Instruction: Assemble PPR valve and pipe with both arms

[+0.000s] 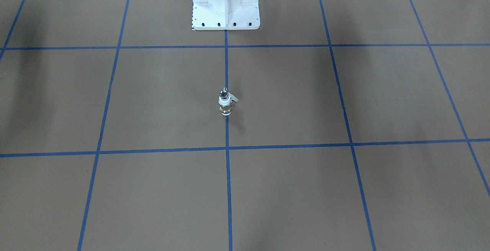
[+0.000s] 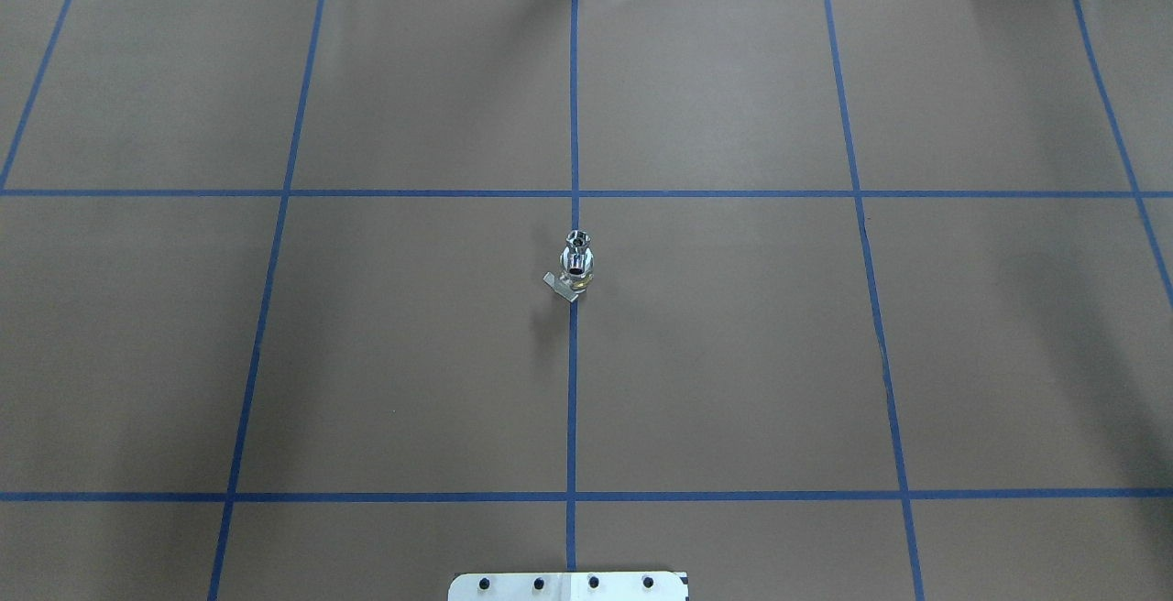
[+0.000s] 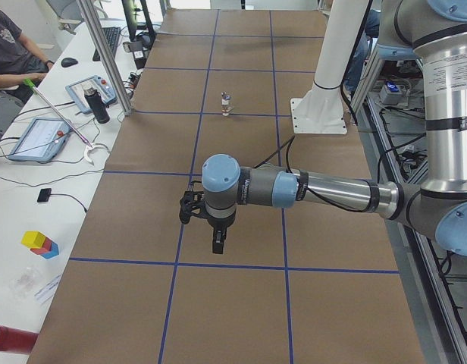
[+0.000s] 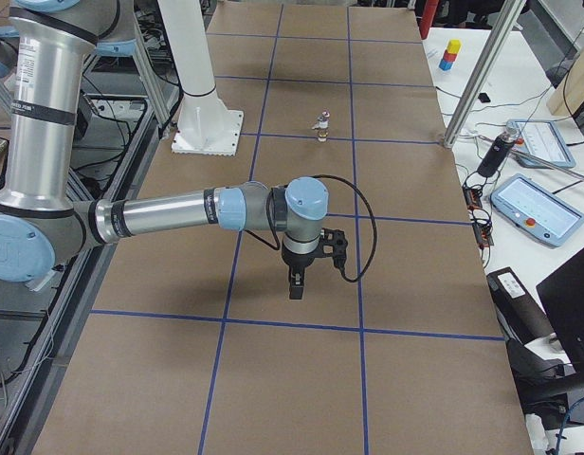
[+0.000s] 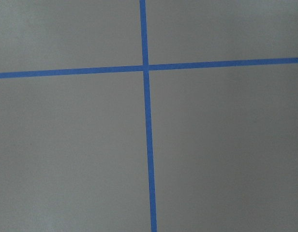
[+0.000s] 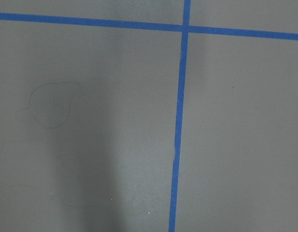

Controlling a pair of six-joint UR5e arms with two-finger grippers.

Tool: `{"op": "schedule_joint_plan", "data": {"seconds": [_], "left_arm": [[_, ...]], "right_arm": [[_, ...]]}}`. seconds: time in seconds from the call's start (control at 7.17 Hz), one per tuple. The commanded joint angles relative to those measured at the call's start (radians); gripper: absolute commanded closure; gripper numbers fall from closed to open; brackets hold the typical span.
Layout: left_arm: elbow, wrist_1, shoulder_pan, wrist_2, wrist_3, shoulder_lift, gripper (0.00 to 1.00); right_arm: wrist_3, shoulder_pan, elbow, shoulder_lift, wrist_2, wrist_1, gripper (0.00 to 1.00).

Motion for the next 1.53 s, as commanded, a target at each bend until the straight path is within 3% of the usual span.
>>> {"op": "schedule_joint_plan", "data": {"seconds": [0.0, 0.28, 0.56, 0.7, 1.4], "left_arm": [[-0.002, 0.000, -0.001, 0.000, 0.001, 0.011, 0.00], [0.003, -0.005, -0.001, -0.001, 0.008, 0.019, 0.00], [-0.015, -0.028, -0.001, 0.076, 0.008, 0.049, 0.00], [0.000, -0.093, -0.001, 0.079, 0.007, 0.059, 0.00], [-0.011, -0.099, 0.000, 0.072, 0.001, 0.063, 0.00]], "right_arm": [[0.000, 0.000, -0.004, 0.001, 0.001, 0.000, 0.00], [-0.010, 0.000, -0.005, 0.000, -0.002, 0.000, 0.00], [-0.011, 0.000, -0.005, 0.000, -0.004, 0.000, 0.00], [-0.010, 0.000, -0.005, 0.000, -0.004, 0.000, 0.00], [-0.010, 0.000, -0.004, -0.002, -0.002, 0.000, 0.00]]}}
